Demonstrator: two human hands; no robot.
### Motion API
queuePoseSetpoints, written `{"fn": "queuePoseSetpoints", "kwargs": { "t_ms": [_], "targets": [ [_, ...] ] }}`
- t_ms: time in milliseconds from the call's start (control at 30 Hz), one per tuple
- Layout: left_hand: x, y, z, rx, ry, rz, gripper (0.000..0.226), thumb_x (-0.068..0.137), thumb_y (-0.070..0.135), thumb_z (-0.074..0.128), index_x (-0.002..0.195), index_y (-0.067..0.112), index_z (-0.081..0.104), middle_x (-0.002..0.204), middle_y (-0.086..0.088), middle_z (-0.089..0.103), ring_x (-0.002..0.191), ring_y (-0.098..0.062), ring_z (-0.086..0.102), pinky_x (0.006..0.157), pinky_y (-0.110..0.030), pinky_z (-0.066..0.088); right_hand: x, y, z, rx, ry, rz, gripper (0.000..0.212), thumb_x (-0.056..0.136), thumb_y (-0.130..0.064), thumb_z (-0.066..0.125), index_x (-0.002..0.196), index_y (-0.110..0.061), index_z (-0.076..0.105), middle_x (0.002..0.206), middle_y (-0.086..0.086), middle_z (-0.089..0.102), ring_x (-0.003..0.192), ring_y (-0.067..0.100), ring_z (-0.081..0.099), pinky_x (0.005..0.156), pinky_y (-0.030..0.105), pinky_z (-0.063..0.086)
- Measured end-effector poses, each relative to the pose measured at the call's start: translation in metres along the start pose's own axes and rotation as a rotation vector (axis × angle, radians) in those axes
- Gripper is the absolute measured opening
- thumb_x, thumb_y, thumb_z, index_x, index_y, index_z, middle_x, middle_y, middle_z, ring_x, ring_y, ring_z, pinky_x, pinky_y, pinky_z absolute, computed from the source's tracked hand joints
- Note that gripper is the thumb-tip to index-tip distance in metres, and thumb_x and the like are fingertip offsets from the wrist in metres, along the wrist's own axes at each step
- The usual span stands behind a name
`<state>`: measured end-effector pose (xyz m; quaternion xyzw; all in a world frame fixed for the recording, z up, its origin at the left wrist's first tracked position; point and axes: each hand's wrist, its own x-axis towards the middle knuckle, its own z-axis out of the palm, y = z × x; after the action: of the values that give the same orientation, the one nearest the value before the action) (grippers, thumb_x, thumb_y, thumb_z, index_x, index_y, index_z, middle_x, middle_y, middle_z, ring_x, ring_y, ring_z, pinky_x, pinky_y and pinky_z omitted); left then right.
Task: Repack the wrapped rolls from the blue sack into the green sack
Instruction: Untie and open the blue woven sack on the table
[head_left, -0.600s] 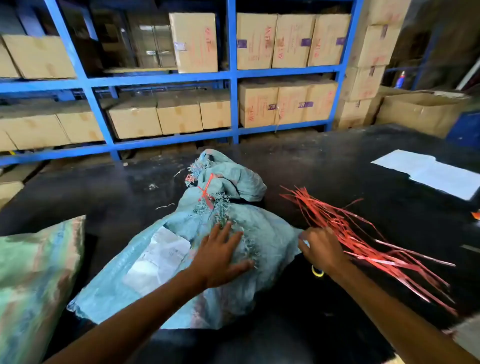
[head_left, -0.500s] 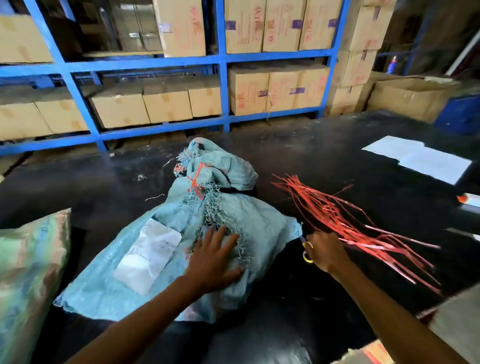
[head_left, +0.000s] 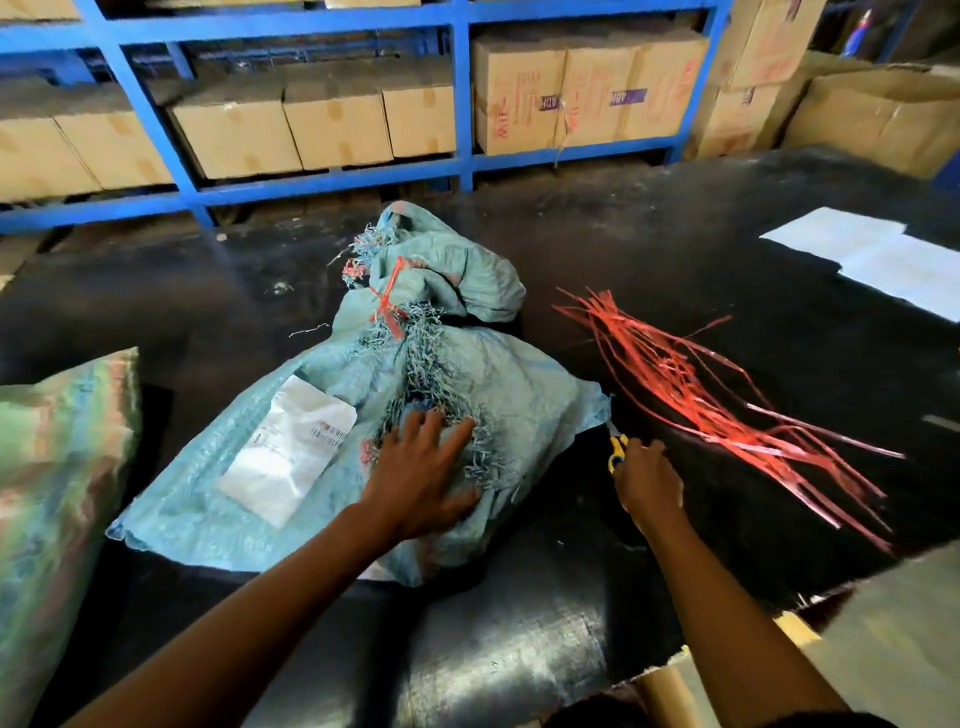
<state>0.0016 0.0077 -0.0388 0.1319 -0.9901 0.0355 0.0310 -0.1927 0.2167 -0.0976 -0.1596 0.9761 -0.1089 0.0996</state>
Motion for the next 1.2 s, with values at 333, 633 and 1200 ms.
{"fn": "queuePoseSetpoints", "kwargs": {
  "t_ms": [333, 633, 1200],
  "targets": [
    [0.010, -0.002, -0.001, 0.011, -0.030, 0.033, 0.082, 0.067, 0.074, 0.041, 0.134, 0.026, 0.036, 0.123, -0.017, 0.056, 0.109, -0.040, 0.055, 0.071, -0.051, 0.052, -0.019, -0.003, -0.013, 0.296, -0.166, 0.164, 0.017, 0.080, -0.021, 0.066, 0.086, -0.007, 0.058, 0.089, 0.018, 0.067, 0.082, 0.032, 0.070, 0.072, 0.037, 0.056],
    [0.011, -0.029, -0.022, -0.232, 0.006, 0.095, 0.076, 0.080, 0.077, 0.018, 0.134, 0.031, 0.048, 0.137, -0.005, 0.047, 0.129, -0.023, 0.041, 0.105, -0.045, 0.031, -0.032, -0.034, -0.047, 1.410, -0.142, 0.340, 0.008, 0.089, 0.008, 0.052, 0.087, 0.007, 0.060, 0.080, 0.021, 0.061, 0.071, 0.027, 0.063, 0.068, 0.032, 0.059],
    [0.122, -0.159, -0.055, -0.553, 0.199, -0.340, 0.028, 0.086, 0.044, 0.056, 0.086, 0.018, 0.067, 0.089, -0.006, 0.068, 0.087, -0.029, 0.063, 0.069, -0.036, 0.049, -0.029, -0.254, -0.067, 1.384, -0.519, -0.086, 0.017, 0.094, -0.015, 0.056, 0.087, 0.000, 0.062, 0.074, 0.016, 0.068, 0.047, 0.016, 0.063, 0.048, 0.024, 0.054]
  ]
}}
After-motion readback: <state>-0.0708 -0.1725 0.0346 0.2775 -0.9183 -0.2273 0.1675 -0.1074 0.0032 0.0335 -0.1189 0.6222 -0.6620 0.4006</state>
